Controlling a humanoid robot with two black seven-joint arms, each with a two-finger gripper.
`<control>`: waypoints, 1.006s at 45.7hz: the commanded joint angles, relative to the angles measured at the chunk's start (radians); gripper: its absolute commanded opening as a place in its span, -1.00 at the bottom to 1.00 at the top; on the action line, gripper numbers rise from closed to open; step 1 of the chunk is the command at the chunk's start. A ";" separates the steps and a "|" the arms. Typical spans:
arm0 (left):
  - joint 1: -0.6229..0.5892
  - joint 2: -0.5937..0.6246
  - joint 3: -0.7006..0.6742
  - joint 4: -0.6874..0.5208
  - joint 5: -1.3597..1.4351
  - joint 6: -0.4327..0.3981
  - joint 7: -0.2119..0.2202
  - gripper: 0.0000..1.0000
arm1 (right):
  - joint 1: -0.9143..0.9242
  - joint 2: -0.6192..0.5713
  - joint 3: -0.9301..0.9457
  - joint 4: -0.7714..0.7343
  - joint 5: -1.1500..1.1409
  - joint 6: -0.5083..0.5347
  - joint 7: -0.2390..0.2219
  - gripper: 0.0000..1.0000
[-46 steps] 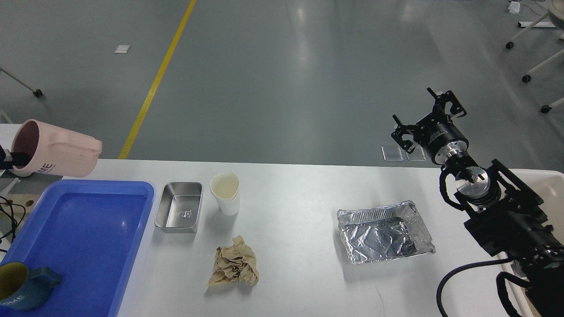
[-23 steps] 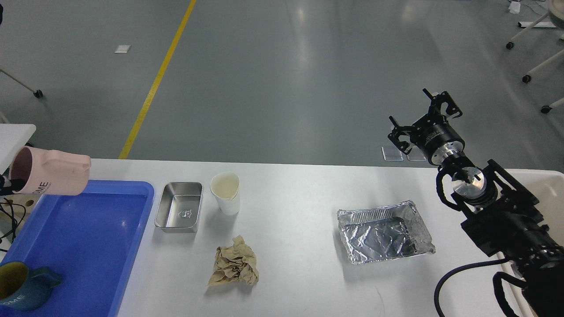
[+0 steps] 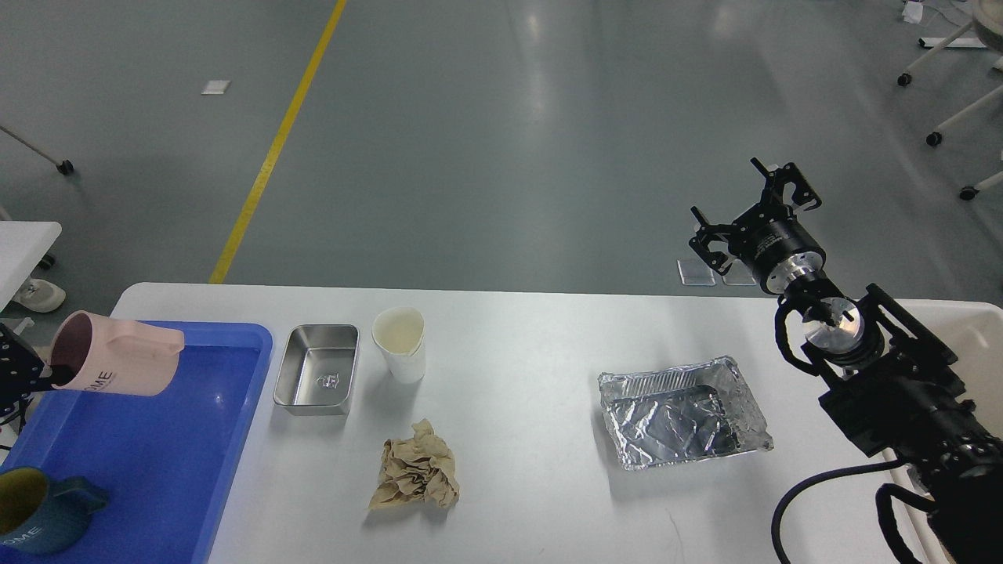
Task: Tidy desktop
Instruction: 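Lower the pink mug into the blue bin and release it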
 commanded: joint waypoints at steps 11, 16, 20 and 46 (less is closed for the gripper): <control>0.128 -0.009 0.002 0.018 0.070 0.001 0.025 -1.00 | 0.001 0.002 0.000 0.000 0.000 0.000 0.001 1.00; 0.142 -0.009 0.002 0.018 0.112 0.001 0.048 -1.00 | 0.001 0.002 0.000 0.002 0.000 -0.002 0.001 1.00; 0.145 -0.012 0.002 0.020 0.152 0.003 0.054 -1.00 | 0.001 0.002 0.000 0.002 0.000 0.000 0.001 1.00; 0.156 -0.073 0.000 0.017 0.210 -0.002 0.091 -1.00 | 0.001 0.002 0.000 0.000 0.000 -0.002 0.001 1.00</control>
